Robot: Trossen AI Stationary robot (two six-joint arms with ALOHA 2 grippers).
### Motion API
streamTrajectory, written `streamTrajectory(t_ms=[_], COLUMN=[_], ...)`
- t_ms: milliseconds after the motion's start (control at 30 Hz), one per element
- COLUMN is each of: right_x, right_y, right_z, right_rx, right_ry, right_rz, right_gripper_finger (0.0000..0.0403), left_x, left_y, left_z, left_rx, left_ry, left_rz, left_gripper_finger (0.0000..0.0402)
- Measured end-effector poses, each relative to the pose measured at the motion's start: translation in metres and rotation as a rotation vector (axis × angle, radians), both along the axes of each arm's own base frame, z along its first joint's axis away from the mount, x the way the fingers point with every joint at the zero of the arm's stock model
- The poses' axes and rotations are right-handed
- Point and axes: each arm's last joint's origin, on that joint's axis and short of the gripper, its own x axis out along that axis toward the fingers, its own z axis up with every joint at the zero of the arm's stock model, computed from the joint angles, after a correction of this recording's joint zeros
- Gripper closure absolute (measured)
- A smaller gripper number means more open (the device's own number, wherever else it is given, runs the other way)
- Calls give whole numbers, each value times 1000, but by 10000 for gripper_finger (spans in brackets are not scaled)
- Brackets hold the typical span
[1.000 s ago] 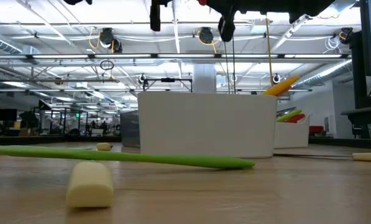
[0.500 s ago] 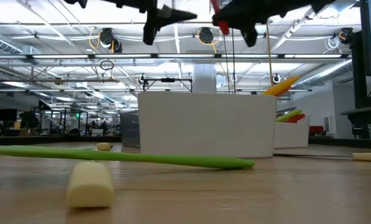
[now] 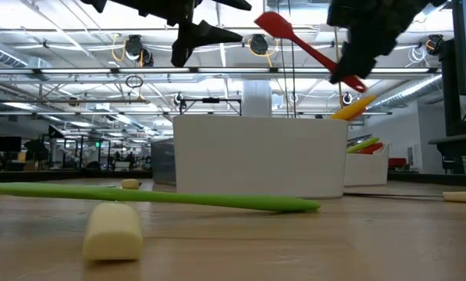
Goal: Pick & Place Kitchen Items
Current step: Put the red spatula into bottom white bin
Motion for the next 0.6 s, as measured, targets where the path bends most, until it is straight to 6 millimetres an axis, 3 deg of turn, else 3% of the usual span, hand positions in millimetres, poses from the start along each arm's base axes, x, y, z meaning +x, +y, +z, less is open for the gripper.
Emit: streamTrajectory(t_ms=[133,367,600], right_x=[-4,-10,3], right_y=[4,10,16], right_z=[-3,14,25], right_rx=[155,436,679], right_ry=[68,335,572], right_rz=[47,84,105], right_gripper_finger=[376,376,376], left_x=[0,0,0], left_y=[0,0,0], left_z=[0,0,0], left_rx=[1,1,20], left_ry=[0,-1,5], left_rz=[4,5,2], left_gripper_finger=[185,185,185])
